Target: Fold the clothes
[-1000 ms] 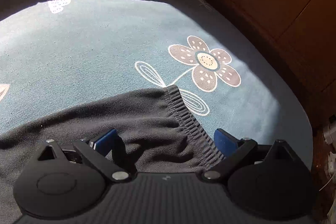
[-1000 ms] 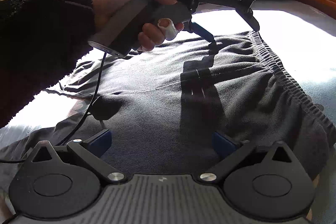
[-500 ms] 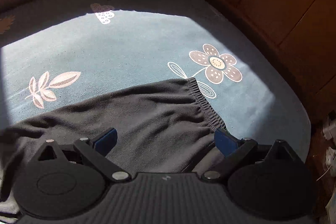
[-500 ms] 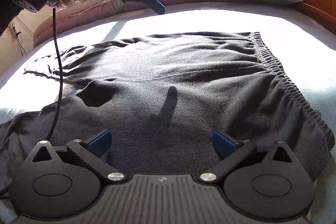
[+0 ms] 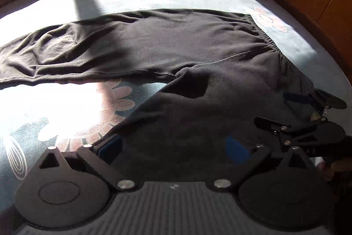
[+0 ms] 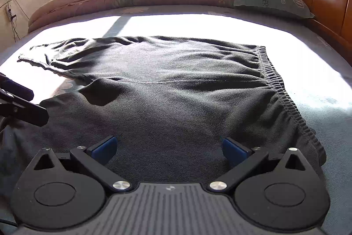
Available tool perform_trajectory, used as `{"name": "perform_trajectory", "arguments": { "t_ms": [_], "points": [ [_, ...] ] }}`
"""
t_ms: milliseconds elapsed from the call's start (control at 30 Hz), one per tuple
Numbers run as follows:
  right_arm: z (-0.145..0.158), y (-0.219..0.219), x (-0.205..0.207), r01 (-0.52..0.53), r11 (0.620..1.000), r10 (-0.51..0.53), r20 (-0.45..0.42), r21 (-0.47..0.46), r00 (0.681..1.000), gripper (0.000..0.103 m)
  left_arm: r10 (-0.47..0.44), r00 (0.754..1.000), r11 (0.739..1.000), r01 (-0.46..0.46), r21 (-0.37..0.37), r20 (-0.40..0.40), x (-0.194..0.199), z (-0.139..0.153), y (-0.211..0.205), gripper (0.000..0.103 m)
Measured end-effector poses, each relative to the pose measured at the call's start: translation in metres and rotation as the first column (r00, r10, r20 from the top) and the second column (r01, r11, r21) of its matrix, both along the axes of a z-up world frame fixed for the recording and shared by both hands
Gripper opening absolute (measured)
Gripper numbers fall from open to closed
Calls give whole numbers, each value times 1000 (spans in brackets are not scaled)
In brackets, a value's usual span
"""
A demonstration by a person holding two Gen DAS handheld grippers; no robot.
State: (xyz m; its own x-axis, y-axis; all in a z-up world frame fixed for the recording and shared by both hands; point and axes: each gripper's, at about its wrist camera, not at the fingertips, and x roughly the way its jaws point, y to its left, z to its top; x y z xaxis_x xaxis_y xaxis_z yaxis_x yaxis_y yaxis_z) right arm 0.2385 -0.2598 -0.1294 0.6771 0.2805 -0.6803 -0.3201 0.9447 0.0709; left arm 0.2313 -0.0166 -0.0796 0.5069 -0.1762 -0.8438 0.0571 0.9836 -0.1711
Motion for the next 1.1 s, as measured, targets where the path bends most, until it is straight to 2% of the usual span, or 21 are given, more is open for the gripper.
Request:
{"name": "perform_trajectory", "arguments": {
  "t_ms": [133, 300, 600, 667, 767, 967, 1033, 1100],
  "points": [
    [-14, 1, -6, 46, 999, -46, -30, -14, 998, 103, 75, 997, 997, -75, -20, 3, -30, -19, 16, 100],
    [-20, 6, -3, 137, 991, -137, 1, 3, 991, 103, 140, 990, 983, -135, -122, 31, -57, -23, 33, 102],
    [-22, 6, -7, 152, 988, -153, 31, 13, 988, 103, 130, 991, 981, -123, -152, 33, -70, -15, 40, 102],
    [-23, 6, -8, 150, 989, -150, 35, 15, 988, 103, 132, 990, 982, -124, -145, 46, -65, -7, 51, 102],
    [-23, 6, -8, 151, 988, -151, 41, 16, 988, 103, 136, 987, 988, -128, -88, 89, -51, 10, 73, 102],
    [-20, 10, -8, 148, 989, -147, 27, -16, 989, 103, 209, 961, 978, -210, -14, 181, -6, 49, 155, 102],
    [-13, 13, -3, 143, 989, -144, -24, -44, 989, 103, 244, 947, 969, -248, -7, 209, 10, 58, 186, 102],
    [0, 18, 6, 139, 990, -142, -115, -34, 983, 103, 280, 935, 959, -281, -24, 217, 30, 60, 216, 102]
  ]
}}
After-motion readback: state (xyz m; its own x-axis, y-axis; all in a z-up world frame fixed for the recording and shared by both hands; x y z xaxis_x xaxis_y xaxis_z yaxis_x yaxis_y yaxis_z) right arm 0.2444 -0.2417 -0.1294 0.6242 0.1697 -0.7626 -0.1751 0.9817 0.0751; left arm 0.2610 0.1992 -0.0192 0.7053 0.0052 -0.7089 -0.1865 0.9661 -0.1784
